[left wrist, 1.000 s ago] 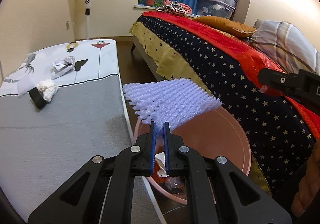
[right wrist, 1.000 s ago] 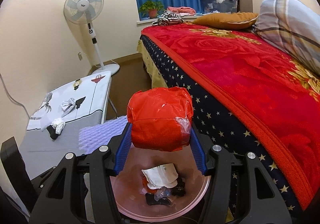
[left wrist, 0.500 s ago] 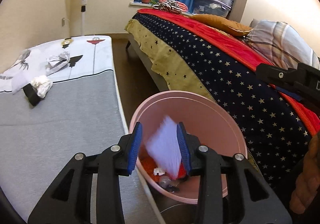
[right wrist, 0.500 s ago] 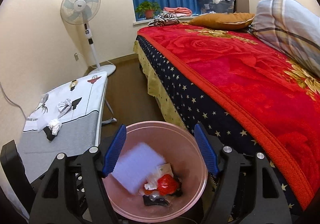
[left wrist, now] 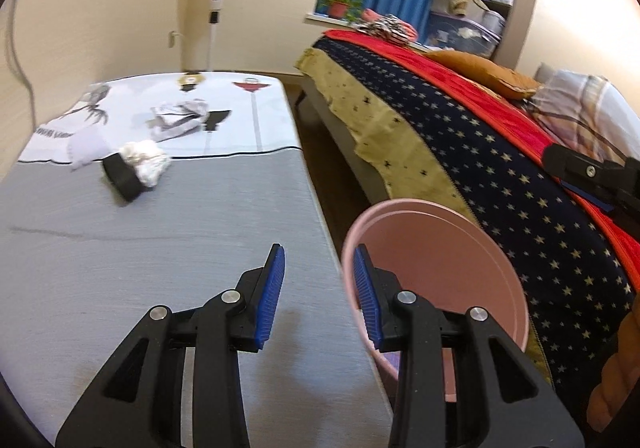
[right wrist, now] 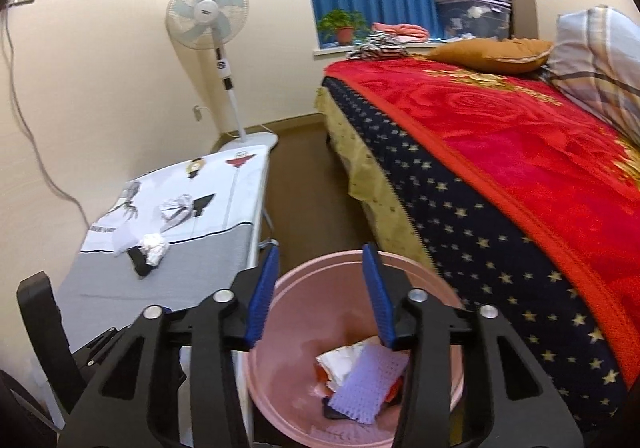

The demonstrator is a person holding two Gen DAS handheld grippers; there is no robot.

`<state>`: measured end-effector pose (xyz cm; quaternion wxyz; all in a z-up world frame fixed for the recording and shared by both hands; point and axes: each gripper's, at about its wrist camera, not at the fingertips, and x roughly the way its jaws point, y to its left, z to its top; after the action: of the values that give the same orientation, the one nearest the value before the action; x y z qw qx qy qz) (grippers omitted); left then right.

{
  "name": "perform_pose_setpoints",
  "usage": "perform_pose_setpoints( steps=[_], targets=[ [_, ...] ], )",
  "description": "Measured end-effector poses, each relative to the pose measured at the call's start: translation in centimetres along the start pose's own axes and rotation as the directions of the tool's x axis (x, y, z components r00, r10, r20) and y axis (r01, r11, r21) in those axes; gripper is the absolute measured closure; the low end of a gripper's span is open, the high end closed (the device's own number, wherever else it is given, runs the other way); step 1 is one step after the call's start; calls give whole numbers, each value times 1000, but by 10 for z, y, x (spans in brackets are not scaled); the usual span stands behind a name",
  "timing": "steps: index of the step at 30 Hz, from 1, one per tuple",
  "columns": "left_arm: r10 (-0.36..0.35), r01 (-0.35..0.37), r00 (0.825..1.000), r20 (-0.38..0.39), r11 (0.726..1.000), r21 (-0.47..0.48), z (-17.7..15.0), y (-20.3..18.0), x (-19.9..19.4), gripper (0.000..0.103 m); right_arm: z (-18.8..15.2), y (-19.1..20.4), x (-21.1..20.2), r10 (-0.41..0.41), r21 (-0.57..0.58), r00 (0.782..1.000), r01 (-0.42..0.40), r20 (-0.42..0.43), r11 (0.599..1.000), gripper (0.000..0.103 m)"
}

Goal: Collect trash
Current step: 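Open both grippers to drop the foam net and red bag into the bin, then move the left gripper to the black strap while the right reaches the white tissue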

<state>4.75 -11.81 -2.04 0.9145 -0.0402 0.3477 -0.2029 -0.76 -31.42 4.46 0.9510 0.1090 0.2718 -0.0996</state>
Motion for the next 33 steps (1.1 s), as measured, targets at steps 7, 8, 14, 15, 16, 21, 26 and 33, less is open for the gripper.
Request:
perform_pose_setpoints(
  steps=[7,8,14,15,16,21,26,33],
  targets=[
    [75,-73,997,35,995,-66,7,31,0,75,-1,19,20,85,-1,996,-85,-6,996,76],
    [91,-87,995,42,993,-85,9,38,0,75,-1,21,23,97,5,995,-97,-9,995,78],
    [189,-174,980,66,966,-193,17,83,1,78,-4,33,50,158,32,987,-157,-29,987,84],
    [208,-189,976,66,957,-220,19,92,2,78,-4,36,55,165,32,986,-164,-33,986,84],
    [219,-198,973,65,951,-238,19,98,2,78,-4,37,58,170,32,985,-169,-35,985,84],
    [281,-252,959,43,911,-325,24,135,11,78,-4,47,76,193,26,980,-192,-46,981,84],
    [268,-241,963,28,903,-355,32,147,26,78,-5,56,94,209,3,976,-209,-62,978,84],
    [261,-243,965,-8,886,-395,42,158,49,64,-7,65,112,225,-17,971,-227,-85,974,84]
  ],
)
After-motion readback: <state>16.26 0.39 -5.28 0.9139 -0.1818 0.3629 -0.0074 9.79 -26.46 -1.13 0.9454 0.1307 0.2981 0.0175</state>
